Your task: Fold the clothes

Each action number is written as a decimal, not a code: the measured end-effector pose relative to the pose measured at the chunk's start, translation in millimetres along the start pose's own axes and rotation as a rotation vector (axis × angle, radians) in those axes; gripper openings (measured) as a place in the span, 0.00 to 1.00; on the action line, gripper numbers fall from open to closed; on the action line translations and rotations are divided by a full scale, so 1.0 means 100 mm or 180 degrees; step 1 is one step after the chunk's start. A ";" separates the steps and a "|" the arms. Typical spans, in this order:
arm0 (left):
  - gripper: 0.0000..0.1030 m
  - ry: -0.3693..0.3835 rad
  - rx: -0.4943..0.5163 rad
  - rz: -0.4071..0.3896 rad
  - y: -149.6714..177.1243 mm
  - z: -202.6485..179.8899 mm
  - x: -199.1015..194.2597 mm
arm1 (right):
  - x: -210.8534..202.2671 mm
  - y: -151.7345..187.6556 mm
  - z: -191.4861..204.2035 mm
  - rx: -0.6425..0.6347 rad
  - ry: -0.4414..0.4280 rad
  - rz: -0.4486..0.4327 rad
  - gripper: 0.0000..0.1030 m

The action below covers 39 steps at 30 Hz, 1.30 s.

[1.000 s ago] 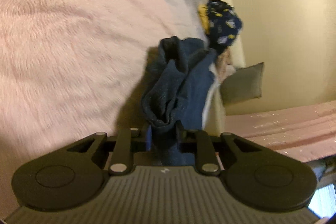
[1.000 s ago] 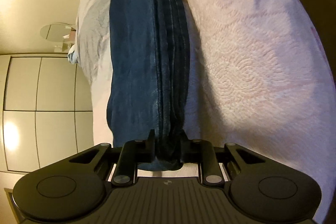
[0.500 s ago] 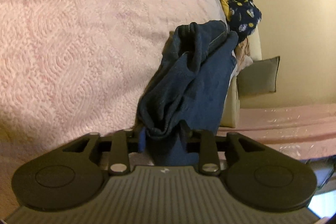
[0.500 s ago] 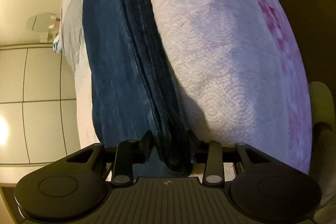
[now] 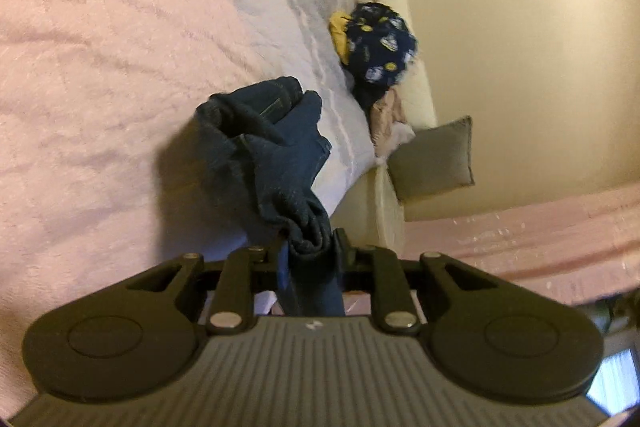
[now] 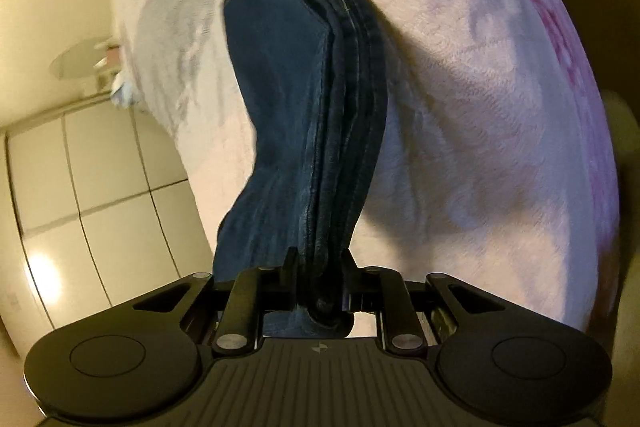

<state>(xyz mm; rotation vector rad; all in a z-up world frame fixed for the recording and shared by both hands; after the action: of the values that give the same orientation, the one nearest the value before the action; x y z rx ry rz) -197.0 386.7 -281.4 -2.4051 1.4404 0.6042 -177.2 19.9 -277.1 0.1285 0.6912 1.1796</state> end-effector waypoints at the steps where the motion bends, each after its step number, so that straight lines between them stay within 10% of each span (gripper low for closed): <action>1: 0.16 -0.0016 -0.0081 -0.0008 -0.06 -0.06 0.03 | -0.02 -0.10 0.04 0.0120 -0.0009 0.0048 0.17; 10: 0.22 0.0081 -0.0559 -0.0279 -1.01 -0.57 0.87 | -0.08 -1.24 0.82 0.0455 -0.0332 0.0076 0.19; 19: 0.29 -0.0738 0.0477 -0.0510 -1.80 -0.96 1.59 | 0.10 -2.37 1.05 0.0058 -0.0263 -0.0394 0.46; 26: 0.29 -0.1035 0.0571 -0.0324 -1.64 -0.58 1.55 | -0.20 -2.53 0.69 0.0393 -0.1615 -0.0727 0.80; 33: 0.37 -0.1018 0.1002 -0.0084 -1.68 -0.62 1.71 | -0.13 -2.28 1.04 -0.1953 0.0980 -0.1003 0.80; 39: 0.35 -0.1069 0.1454 0.0129 -1.91 -0.71 2.14 | 0.25 -2.37 0.86 -0.1798 0.0833 -0.0983 0.73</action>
<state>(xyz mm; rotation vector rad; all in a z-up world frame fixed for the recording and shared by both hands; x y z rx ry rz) 75.5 280.7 -319.0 -1.8301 1.3140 0.5794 67.1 -30.5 -324.0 -0.5963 0.5553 1.0588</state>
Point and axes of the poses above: each gripper's, at about its wrist camera, not at the fingertips, and x roughly the way its jaws point, z to its left, y to its underside, the point moved 4 cm from there along x, roughly the way its jaws point, and after that the axes turned 11 degrees about z, right-handed, at the moved point
